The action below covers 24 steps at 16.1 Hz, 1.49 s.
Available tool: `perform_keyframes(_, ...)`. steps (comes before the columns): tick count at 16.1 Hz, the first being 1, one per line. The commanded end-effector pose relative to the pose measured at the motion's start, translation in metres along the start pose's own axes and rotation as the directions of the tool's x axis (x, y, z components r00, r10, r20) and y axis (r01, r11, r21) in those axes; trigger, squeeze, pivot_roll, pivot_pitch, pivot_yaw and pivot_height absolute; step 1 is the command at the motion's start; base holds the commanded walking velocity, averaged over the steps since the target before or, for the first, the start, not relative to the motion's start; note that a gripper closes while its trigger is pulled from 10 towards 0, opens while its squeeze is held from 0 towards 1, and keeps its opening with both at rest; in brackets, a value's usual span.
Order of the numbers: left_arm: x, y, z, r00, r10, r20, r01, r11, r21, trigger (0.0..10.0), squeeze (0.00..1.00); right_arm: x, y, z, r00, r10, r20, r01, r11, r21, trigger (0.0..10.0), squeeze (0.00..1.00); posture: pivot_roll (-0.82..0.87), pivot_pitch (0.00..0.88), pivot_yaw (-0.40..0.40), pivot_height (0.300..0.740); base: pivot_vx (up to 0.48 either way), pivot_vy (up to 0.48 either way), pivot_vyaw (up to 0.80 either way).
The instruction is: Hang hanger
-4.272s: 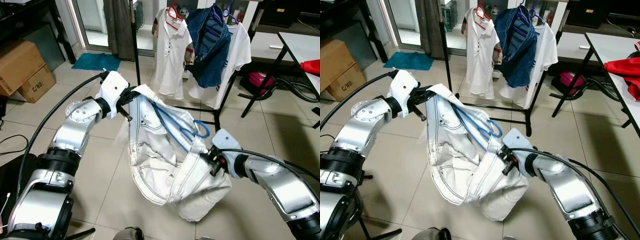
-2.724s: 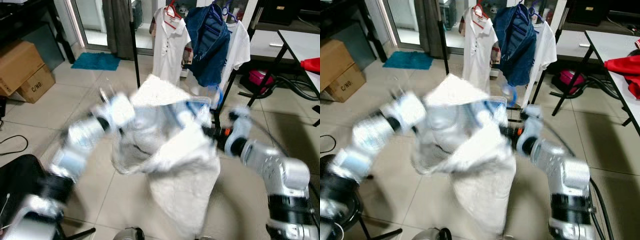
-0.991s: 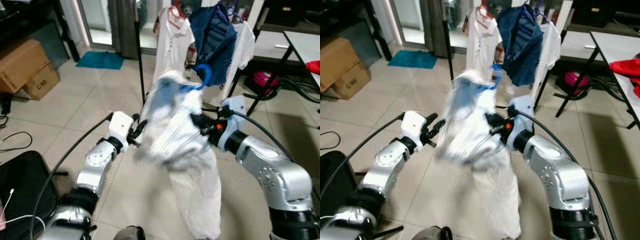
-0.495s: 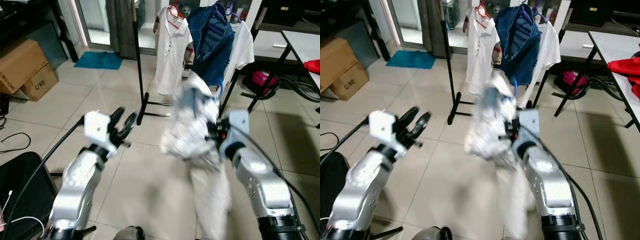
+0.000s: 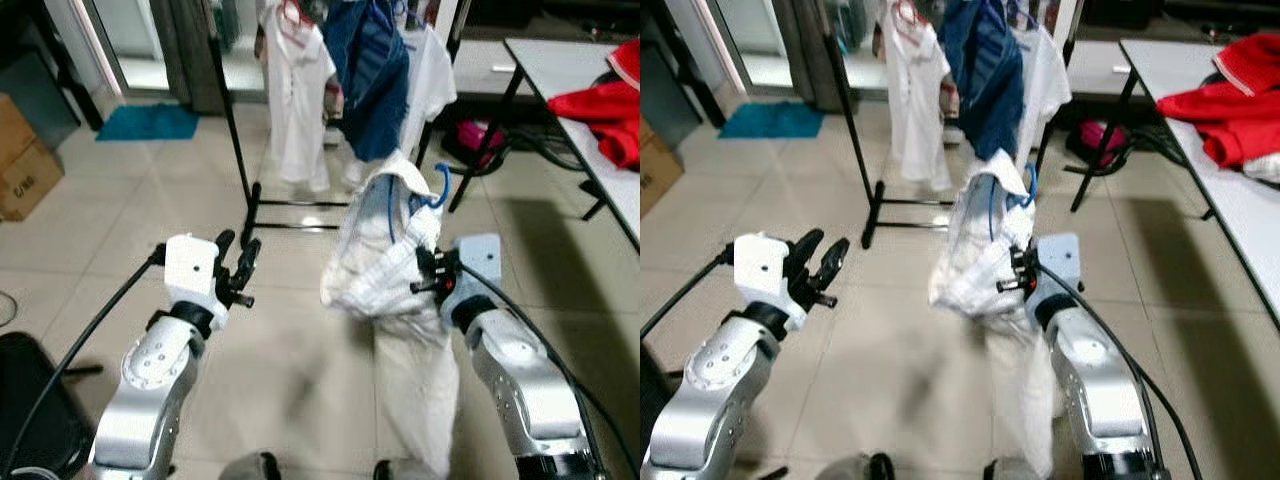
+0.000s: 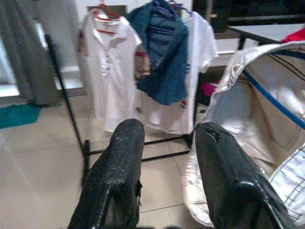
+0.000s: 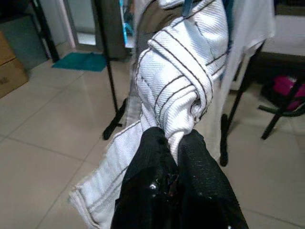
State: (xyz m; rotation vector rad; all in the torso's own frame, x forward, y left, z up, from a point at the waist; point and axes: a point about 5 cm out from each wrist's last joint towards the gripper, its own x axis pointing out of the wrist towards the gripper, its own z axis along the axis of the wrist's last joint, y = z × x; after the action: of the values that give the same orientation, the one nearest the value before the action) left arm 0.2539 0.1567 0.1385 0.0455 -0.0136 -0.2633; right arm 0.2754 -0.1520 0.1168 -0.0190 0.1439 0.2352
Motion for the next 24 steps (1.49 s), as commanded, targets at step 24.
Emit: perform_keyframes(24, 0.007, 0.002, 0.018, 1.0, 0.03, 0.001, -0.03, 0.999, 0.019, 10.0, 0.0, 0.008, 0.029, 0.028, 0.972, 0.197, 0.129, -0.206, 0.977, 0.061, 10.0, 0.0, -0.06, 0.091, 0.009, 0.74, 0.334, 0.0, 0.1)
